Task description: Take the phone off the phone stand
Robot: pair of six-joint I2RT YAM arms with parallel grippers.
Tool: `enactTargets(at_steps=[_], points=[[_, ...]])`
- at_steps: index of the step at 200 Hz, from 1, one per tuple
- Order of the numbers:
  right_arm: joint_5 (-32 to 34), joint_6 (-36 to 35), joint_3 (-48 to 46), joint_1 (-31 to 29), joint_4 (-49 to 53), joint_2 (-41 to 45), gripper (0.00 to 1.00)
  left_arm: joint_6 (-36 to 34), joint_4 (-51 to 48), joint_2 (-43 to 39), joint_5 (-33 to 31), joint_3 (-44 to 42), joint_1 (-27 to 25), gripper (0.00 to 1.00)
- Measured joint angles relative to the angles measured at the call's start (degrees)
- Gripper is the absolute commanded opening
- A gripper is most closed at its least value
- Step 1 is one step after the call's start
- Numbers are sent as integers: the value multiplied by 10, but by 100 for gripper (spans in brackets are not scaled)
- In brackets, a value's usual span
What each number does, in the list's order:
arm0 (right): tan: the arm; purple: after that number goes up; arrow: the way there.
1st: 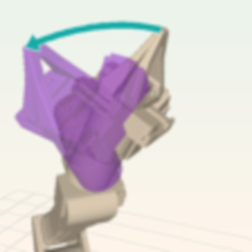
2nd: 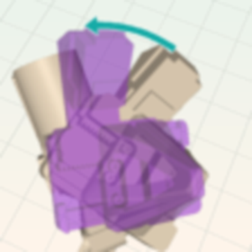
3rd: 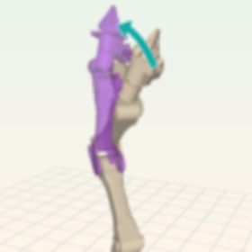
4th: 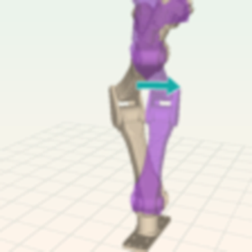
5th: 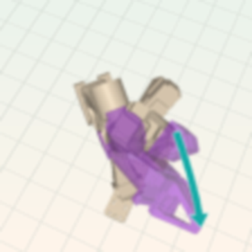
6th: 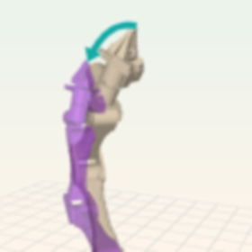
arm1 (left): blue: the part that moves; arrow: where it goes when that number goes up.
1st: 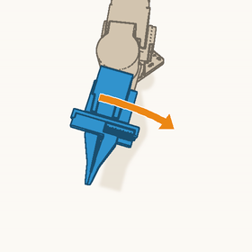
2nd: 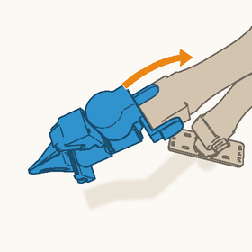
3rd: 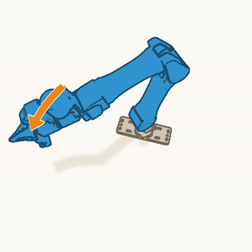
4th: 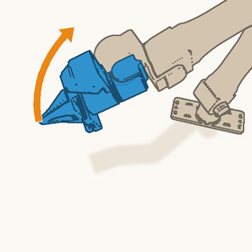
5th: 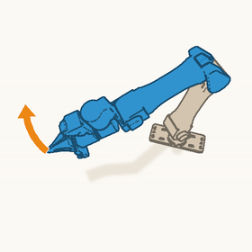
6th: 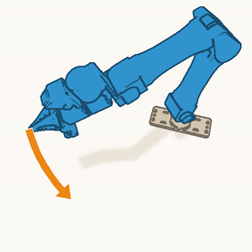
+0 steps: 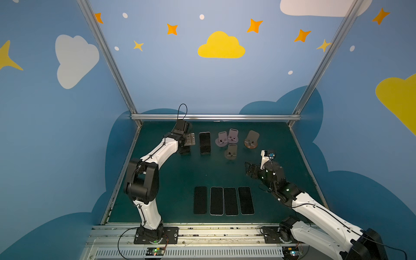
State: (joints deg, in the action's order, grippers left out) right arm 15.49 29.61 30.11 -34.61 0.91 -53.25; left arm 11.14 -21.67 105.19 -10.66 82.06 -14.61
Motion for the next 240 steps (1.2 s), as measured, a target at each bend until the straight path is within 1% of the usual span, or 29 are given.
enactTargets(at_steps=[42, 73, 92, 113, 170, 240], points=[[2, 0, 0, 0, 3, -5, 90, 0, 0, 29, -27, 20, 0, 100], [2, 0, 0, 0, 3, -8, 90, -1, 11, 35, -41, 24, 2, 97], [2, 0, 0, 0, 4, -8, 90, -2, 21, 40, -38, 24, 6, 90], [4, 0, 0, 0, 4, -8, 90, -1, 28, 46, -30, 24, 12, 86], [6, -1, 9, 0, 6, -22, 90, 1, 47, 49, -14, 24, 20, 85], [6, -1, 9, 0, 6, -24, 90, 0, 83, 53, -10, 18, 20, 80]])
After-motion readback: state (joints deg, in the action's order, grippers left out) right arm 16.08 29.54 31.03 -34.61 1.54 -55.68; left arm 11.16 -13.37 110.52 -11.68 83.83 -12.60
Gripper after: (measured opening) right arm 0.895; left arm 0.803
